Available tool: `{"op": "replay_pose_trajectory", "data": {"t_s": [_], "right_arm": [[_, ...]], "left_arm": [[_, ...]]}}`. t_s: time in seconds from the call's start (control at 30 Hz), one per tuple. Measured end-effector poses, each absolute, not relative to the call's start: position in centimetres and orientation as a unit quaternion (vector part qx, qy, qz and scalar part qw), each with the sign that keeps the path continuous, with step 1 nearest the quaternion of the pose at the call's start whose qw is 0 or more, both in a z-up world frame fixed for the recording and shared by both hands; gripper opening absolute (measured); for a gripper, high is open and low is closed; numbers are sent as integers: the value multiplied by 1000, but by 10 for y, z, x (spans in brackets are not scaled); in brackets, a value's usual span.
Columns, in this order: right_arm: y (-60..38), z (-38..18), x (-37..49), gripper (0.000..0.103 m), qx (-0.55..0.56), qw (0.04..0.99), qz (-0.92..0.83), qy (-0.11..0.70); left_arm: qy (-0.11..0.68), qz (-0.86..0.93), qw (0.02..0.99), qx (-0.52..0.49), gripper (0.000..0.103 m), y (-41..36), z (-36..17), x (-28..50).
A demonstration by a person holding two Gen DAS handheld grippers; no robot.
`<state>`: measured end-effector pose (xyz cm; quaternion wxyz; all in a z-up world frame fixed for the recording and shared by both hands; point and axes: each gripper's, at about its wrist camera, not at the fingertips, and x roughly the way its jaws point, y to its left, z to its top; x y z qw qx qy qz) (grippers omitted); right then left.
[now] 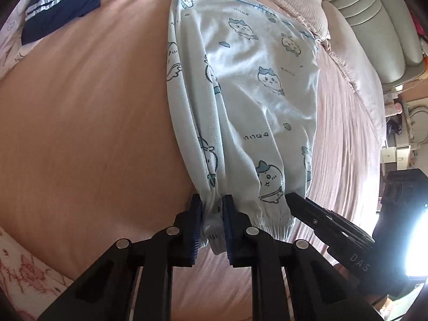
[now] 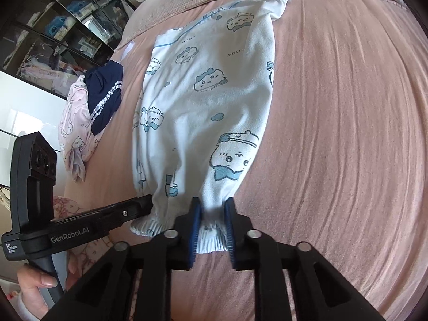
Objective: Fold clothes
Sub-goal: 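Grasp the pants cuffs with the right gripper while the left gripper grasps beside it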
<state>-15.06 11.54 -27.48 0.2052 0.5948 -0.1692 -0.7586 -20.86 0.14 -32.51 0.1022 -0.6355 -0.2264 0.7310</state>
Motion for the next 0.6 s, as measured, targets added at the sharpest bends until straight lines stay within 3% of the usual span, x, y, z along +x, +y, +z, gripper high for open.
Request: {"op": "replay_pose_trajectory", "data": {"t_s": [0.6], "right_arm": [[135, -234, -98, 5, 585, 202, -766, -171]], "left_arm": [[-276, 717, 147, -623, 7, -20, -294, -162]]}}
